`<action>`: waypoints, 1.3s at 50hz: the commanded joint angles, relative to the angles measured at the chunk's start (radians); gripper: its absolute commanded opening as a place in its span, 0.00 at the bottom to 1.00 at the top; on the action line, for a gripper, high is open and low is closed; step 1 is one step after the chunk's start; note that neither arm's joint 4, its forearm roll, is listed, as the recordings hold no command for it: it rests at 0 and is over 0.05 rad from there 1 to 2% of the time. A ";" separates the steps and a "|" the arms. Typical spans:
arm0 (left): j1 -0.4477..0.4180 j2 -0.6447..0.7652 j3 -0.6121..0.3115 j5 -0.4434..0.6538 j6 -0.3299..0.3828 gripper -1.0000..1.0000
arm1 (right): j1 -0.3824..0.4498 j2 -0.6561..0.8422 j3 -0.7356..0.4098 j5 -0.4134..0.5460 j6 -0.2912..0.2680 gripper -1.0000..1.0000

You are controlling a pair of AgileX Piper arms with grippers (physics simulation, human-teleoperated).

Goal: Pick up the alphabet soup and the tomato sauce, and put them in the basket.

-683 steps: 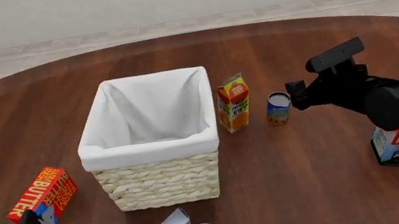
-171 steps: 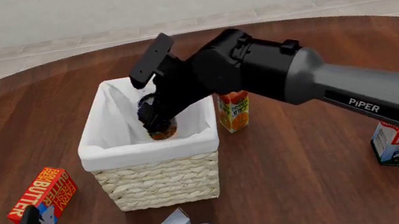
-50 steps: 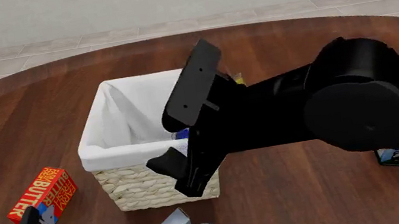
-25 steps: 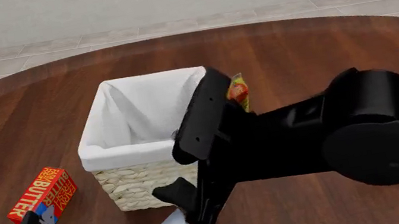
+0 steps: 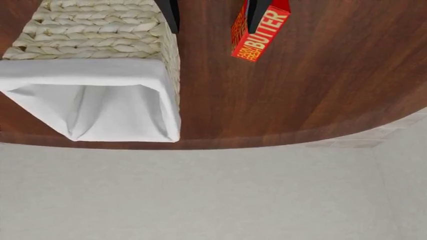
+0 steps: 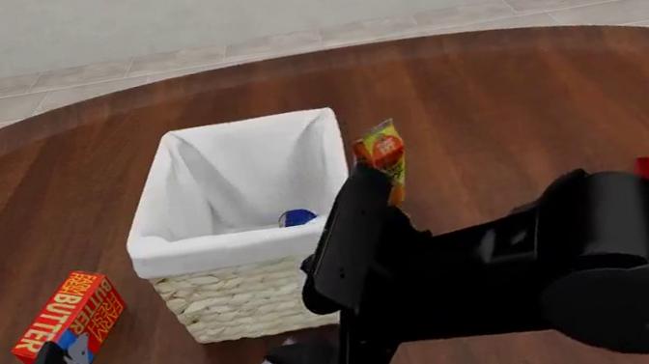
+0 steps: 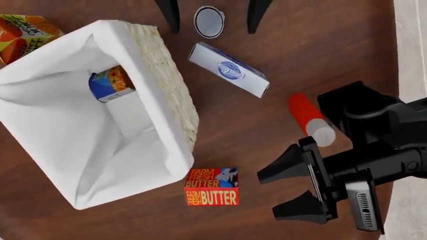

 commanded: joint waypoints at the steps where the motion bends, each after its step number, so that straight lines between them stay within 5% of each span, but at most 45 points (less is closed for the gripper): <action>1: 0.000 -0.008 0.000 0.008 0.000 1.00 | 0.021 -0.005 0.068 -0.039 0.042 1.00; 16: 0.000 -0.003 0.000 0.003 0.000 1.00 | 0.036 -0.013 0.149 -0.092 0.096 1.00; 65: -0.003 -0.001 0.000 -0.001 -0.001 1.00 | 0.010 0.028 0.283 -0.197 0.143 1.00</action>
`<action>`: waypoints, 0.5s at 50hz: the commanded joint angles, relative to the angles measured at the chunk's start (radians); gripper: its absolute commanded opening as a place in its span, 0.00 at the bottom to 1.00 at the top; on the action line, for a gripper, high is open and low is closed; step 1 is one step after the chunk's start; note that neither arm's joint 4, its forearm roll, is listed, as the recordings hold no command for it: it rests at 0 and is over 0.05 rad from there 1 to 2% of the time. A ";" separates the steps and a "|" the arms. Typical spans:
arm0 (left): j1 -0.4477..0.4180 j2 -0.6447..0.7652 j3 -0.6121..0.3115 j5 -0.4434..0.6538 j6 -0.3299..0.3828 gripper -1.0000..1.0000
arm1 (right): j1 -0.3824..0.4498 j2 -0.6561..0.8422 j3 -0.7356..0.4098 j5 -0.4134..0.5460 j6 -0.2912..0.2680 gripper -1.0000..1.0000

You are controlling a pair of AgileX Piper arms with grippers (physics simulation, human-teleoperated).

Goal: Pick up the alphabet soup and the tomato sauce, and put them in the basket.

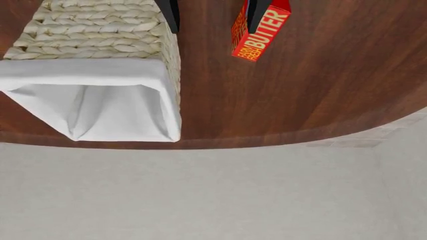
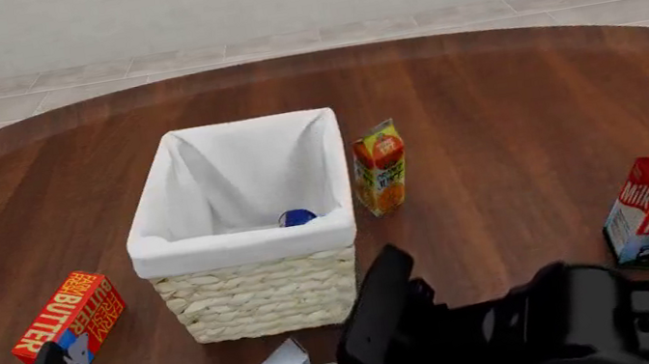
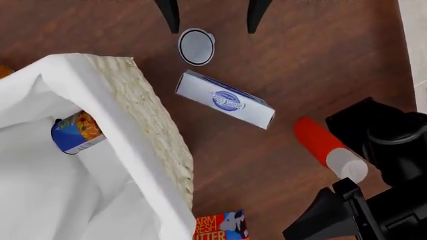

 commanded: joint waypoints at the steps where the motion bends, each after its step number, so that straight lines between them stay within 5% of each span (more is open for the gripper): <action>1: 0.000 0.000 0.000 0.000 -0.001 1.00 | 0.009 0.013 0.030 -0.027 0.018 1.00; 25: 0.000 -0.001 0.000 0.001 0.000 1.00 | -0.023 0.062 0.070 -0.076 0.011 1.00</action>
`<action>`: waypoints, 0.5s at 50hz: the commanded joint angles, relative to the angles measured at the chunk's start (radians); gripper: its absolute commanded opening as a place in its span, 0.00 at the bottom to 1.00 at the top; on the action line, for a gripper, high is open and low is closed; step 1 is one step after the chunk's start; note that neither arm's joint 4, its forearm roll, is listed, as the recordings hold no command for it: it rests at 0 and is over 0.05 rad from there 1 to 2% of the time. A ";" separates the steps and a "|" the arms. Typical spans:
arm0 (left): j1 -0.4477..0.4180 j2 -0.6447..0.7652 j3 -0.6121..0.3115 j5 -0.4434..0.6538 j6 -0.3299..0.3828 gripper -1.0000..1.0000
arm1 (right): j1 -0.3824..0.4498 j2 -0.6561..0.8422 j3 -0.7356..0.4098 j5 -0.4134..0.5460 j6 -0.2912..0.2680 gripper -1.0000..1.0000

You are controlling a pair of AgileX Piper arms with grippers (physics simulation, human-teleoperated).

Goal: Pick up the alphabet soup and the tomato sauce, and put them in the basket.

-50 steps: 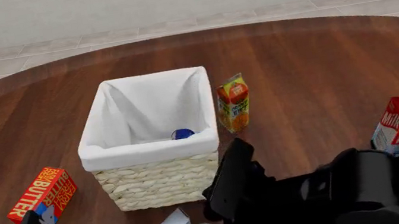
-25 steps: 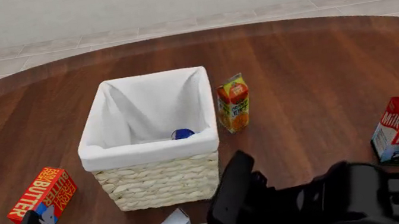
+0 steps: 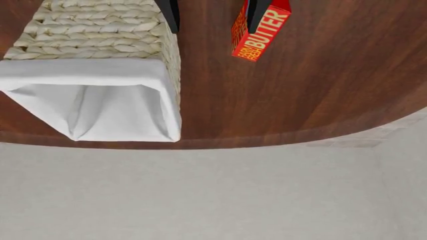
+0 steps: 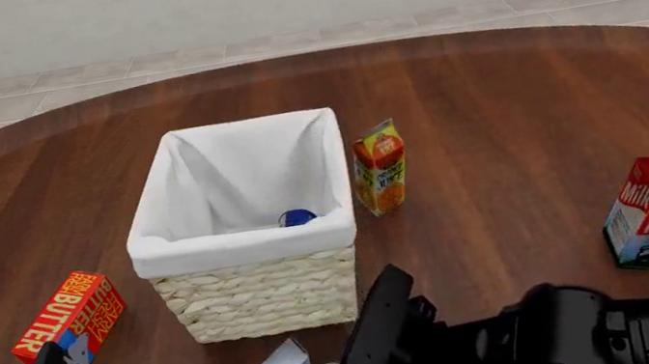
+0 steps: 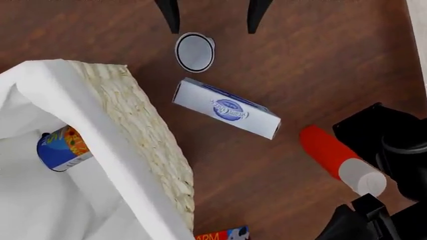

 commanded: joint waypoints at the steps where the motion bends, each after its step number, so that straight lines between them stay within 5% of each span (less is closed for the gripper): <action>1: 0.000 -0.001 0.000 0.000 0.000 1.00 | -0.027 0.025 0.013 -0.016 -0.019 1.00; 25: 0.000 0.000 0.000 0.000 0.000 1.00 | -0.076 0.080 0.022 -0.052 -0.066 1.00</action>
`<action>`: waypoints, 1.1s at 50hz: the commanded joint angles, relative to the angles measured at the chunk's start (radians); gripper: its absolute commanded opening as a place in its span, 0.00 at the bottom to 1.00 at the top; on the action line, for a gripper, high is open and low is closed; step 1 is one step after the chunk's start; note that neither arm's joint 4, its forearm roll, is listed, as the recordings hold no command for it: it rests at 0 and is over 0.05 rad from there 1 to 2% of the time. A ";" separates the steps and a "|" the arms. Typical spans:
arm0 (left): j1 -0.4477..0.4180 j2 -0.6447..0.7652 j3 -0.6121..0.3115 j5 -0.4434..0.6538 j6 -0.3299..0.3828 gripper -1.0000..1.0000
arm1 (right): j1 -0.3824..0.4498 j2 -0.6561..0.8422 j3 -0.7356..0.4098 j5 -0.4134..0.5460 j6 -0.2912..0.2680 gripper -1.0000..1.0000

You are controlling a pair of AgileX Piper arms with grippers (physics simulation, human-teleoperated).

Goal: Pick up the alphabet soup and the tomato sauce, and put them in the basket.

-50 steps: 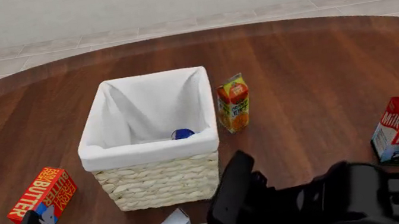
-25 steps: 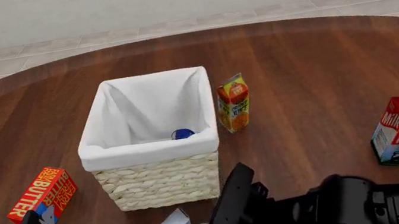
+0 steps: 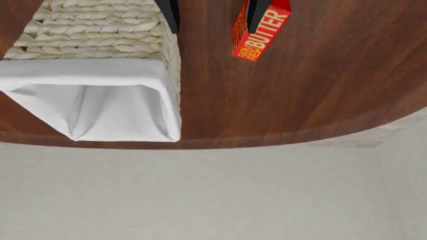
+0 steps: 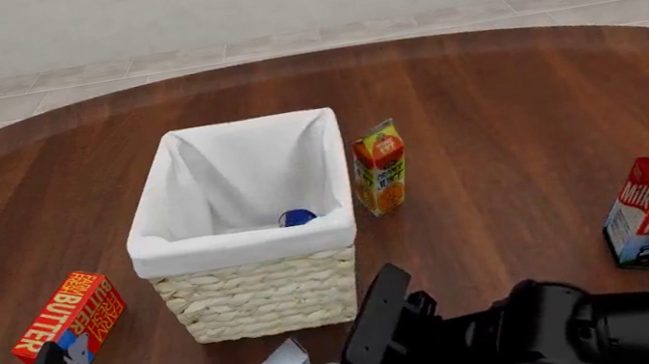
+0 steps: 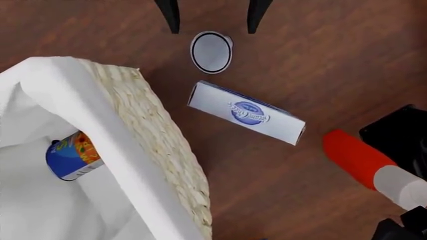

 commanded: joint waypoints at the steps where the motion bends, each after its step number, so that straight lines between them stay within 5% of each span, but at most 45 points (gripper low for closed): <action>1: 0.000 0.000 0.000 0.000 0.000 1.00 | -0.021 0.023 0.008 -0.021 -0.016 1.00; 55: 0.000 0.000 0.000 0.000 0.000 1.00 | -0.010 0.116 0.016 -0.109 -0.001 1.00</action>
